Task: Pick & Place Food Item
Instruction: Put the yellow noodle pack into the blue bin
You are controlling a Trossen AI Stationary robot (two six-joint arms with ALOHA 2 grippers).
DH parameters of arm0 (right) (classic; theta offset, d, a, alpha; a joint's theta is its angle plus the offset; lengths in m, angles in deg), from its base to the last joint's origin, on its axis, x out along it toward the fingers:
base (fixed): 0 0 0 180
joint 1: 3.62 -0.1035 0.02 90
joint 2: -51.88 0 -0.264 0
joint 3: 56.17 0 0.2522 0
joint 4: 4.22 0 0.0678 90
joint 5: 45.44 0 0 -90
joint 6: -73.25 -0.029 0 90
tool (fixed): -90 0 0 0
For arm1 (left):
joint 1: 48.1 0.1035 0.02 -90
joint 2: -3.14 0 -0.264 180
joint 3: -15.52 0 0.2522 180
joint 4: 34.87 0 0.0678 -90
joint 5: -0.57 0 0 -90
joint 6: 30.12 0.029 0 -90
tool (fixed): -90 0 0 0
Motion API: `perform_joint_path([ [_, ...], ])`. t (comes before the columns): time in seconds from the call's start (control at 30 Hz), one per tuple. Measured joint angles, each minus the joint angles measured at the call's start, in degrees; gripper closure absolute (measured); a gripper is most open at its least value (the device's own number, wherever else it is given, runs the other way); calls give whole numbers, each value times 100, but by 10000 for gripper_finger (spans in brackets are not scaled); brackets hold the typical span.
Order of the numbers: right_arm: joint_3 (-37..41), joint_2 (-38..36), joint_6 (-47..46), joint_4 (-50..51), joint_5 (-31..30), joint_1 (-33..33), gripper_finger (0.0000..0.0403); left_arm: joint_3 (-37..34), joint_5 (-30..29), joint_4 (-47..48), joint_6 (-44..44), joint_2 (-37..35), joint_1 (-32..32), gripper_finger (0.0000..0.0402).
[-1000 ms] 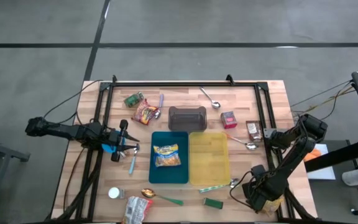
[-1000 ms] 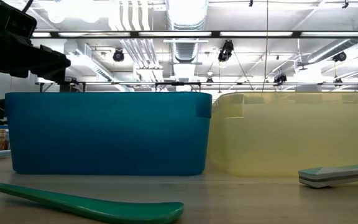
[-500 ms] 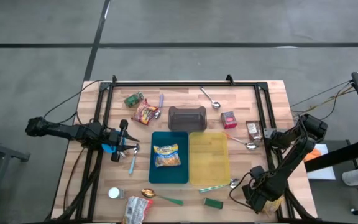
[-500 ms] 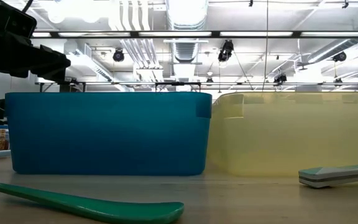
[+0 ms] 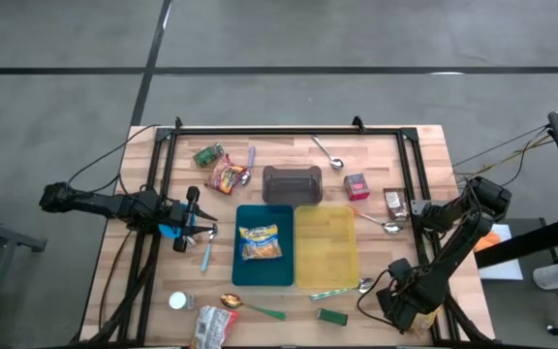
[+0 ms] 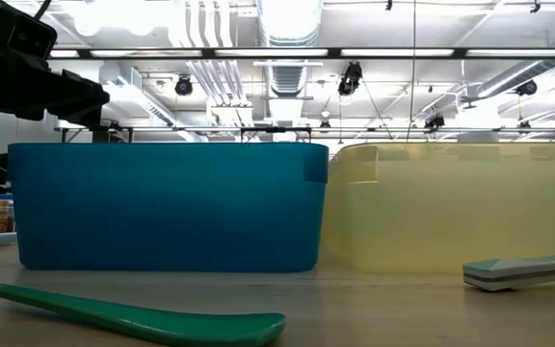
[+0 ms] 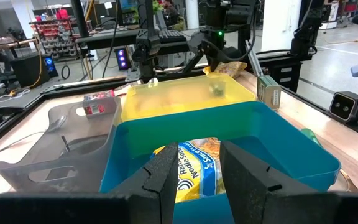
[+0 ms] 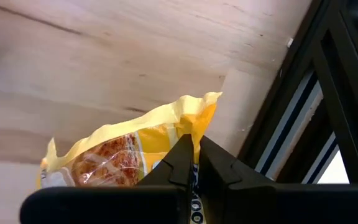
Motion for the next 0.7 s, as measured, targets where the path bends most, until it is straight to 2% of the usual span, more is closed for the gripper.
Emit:
perform_joint_path([
  [0.3,-34,-5,15,510,-92,2,392,0,0,-2,-4,-2,0,282],
  [0.7,-34,-9,55,1097,-734,4,392,0,0,-2,-15,-4,0,282],
])
